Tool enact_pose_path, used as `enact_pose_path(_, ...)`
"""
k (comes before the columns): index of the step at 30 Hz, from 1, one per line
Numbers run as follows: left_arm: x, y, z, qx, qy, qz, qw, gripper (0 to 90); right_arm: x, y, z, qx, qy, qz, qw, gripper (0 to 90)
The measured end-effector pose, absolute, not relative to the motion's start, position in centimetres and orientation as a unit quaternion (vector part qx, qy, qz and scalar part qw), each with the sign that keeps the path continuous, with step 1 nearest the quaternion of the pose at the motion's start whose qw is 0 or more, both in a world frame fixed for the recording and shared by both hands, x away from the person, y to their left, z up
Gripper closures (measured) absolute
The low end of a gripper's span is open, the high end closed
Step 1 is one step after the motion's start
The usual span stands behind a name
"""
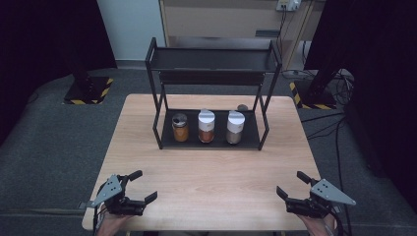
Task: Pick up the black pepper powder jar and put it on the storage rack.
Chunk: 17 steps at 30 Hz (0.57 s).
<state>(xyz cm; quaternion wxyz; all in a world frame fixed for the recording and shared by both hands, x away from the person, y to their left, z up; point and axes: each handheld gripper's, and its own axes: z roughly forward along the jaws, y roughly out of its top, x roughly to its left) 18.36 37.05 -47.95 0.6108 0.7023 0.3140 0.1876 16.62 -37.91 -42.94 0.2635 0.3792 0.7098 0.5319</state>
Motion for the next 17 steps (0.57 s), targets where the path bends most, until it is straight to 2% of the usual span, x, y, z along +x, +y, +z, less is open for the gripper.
enact_pose_path(17, 18.51, 37.15, -48.00, 0.701, 0.314, 0.183, 0.614, 2.1, 16.86, -37.94, -43.03, 0.380, 0.714, 0.529, 0.257, 7.6)
